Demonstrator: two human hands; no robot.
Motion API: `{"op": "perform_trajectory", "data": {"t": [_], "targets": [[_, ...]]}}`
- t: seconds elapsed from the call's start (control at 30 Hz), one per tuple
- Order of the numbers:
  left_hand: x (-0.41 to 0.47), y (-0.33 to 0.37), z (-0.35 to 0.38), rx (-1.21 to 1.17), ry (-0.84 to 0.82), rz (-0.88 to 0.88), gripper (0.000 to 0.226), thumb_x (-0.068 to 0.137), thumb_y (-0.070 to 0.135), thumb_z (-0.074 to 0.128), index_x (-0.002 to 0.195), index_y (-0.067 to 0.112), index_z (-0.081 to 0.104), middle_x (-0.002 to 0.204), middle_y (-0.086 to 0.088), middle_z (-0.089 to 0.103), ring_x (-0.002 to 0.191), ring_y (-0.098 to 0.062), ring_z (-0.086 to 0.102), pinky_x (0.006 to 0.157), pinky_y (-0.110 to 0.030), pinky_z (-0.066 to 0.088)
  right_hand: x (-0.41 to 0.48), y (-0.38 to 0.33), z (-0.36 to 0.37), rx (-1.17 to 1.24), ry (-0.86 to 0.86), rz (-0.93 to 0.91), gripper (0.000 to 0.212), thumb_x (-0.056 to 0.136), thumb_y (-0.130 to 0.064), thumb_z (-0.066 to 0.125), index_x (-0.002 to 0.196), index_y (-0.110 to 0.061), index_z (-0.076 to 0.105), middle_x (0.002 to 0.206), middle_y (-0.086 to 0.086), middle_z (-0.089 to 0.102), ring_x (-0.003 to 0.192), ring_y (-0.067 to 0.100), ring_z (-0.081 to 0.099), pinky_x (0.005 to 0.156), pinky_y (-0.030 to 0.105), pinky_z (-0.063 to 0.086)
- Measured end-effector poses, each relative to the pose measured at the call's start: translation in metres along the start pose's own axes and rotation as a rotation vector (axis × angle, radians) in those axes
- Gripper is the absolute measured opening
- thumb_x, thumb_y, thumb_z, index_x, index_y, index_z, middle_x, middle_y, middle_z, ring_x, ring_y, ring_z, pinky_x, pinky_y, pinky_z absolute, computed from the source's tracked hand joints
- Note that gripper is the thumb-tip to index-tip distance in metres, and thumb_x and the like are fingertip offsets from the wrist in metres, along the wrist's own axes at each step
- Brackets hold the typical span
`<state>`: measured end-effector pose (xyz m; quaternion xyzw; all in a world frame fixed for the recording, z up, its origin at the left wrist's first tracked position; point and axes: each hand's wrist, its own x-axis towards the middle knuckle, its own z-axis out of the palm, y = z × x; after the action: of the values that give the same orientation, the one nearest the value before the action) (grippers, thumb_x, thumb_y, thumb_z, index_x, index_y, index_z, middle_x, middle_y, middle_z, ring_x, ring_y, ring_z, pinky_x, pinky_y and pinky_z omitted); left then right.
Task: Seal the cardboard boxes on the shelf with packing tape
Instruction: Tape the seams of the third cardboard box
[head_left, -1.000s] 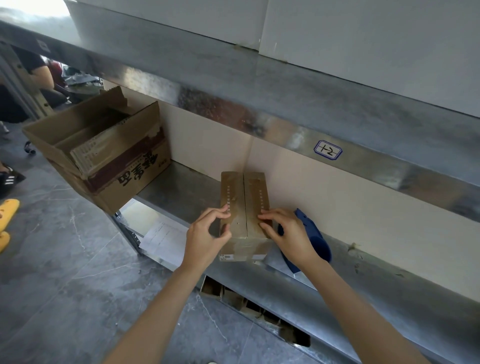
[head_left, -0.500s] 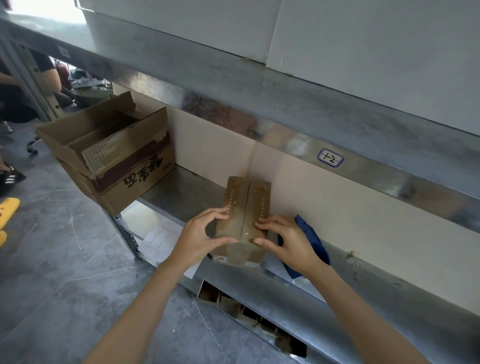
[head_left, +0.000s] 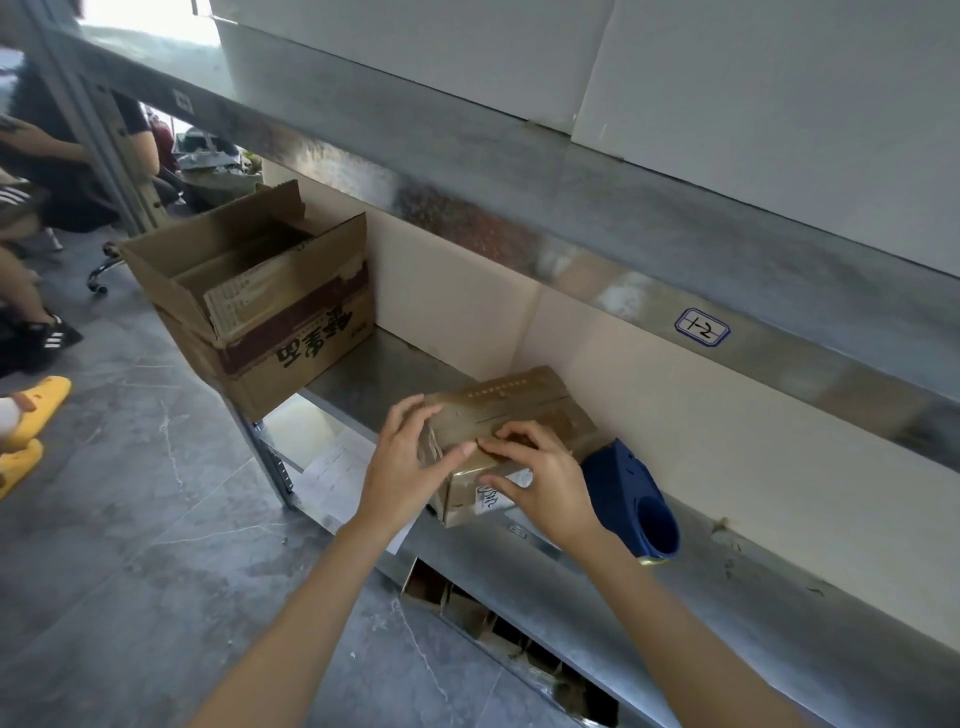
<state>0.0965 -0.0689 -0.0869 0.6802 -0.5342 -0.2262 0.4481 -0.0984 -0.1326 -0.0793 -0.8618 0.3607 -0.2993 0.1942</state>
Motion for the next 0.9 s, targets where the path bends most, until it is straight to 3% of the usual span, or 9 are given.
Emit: {"op": "perform_trajectory", "data": {"t": [0.1,0.2,0.27,0.4,0.53,0.63,0.7,0.8,0.9], "targets": [[-0.004,0.003,0.004,0.015,-0.059,-0.009,0.091,0.072,0.068,0.067,0.148,0.026,0.038,0.157,0.019,0.019,0.137,-0.001,0.026,0.106,-0.027,0.032,0.002,0.009,-0.013,0.016,-0.042,0.0,0.056,0.077,-0.038,0.076,0.13,-0.031,0.061,0.129,-0.009,0.053,0.122,0.01,0.048,0.093,0.037,0.052],[0.0,-0.002,0.0,-0.01,-0.116,-0.017,0.089,0.077,0.063,0.068,0.151,0.029,0.033,0.16,0.023,0.014,0.141,0.001,0.023,0.112,-0.029,0.028,0.005,0.03,-0.033,-0.072,-0.07,0.166,0.077,0.075,-0.042,0.078,0.144,-0.037,0.043,0.151,-0.009,0.036,0.142,0.017,0.028,0.114,0.041,0.033],[0.005,-0.007,-0.005,-0.037,-0.159,-0.026,0.083,0.08,0.058,0.07,0.15,0.032,0.034,0.159,0.021,0.018,0.144,-0.004,0.026,0.115,-0.035,0.029,0.005,0.039,-0.044,-0.043,-0.163,0.308,0.087,0.076,-0.043,0.078,0.149,-0.041,0.031,0.158,-0.014,0.022,0.145,0.011,0.018,0.117,0.038,0.025],[0.017,-0.012,-0.01,-0.048,-0.189,-0.031,0.069,0.084,0.035,0.076,0.143,0.029,0.041,0.147,0.012,0.034,0.135,-0.014,0.041,0.109,-0.048,0.043,-0.006,0.041,-0.045,0.065,-0.14,0.323,0.077,0.076,-0.041,0.079,0.144,-0.036,0.042,0.152,-0.013,0.027,0.133,-0.002,0.026,0.115,0.031,0.03],[0.028,-0.002,-0.005,0.012,-0.174,-0.005,0.067,0.085,0.019,0.073,0.144,0.025,0.041,0.148,0.009,0.04,0.133,-0.015,0.042,0.108,-0.048,0.044,-0.017,0.03,-0.044,0.007,-0.059,0.297,0.078,0.068,-0.062,0.071,0.136,-0.028,0.054,0.143,-0.007,0.033,0.128,0.006,0.031,0.106,0.022,0.031],[0.036,0.009,0.001,0.063,-0.148,-0.003,0.068,0.087,0.033,0.072,0.146,0.02,0.04,0.146,0.007,0.037,0.131,-0.015,0.042,0.11,-0.044,0.041,-0.017,0.023,-0.045,-0.097,-0.032,0.3,0.071,0.075,-0.078,0.055,0.128,-0.031,0.059,0.135,-0.009,0.036,0.124,0.007,0.034,0.097,0.023,0.037],[0.041,0.014,0.007,0.137,-0.111,0.017,0.071,0.086,0.046,0.071,0.142,0.016,0.041,0.143,0.004,0.036,0.124,-0.017,0.049,0.102,-0.042,0.047,-0.011,0.019,-0.044,-0.163,-0.004,0.33,0.064,0.08,-0.079,0.042,0.119,-0.032,0.06,0.129,-0.01,0.039,0.122,0.009,0.035,0.095,0.028,0.041],[0.05,0.019,0.016,0.307,-0.067,0.059,0.072,0.084,0.055,0.068,0.135,0.012,0.041,0.142,0.001,0.037,0.114,-0.02,0.058,0.086,-0.036,0.051,0.003,0.02,-0.038,-0.204,0.005,0.33,0.057,0.082,-0.075,0.039,0.11,-0.029,0.058,0.13,-0.007,0.039,0.128,0.013,0.033,0.102,0.034,0.039],[0.056,0.015,0.022,0.408,-0.06,0.169,0.071,0.085,0.06,0.059,0.139,0.017,0.041,0.156,0.003,0.033,0.135,-0.02,0.046,0.093,-0.039,0.05,0.008,0.03,-0.025,-0.162,-0.052,0.253,0.057,0.086,-0.071,0.041,0.127,-0.032,0.05,0.147,-0.007,0.033,0.145,0.016,0.015,0.116,0.042,0.025]]}}
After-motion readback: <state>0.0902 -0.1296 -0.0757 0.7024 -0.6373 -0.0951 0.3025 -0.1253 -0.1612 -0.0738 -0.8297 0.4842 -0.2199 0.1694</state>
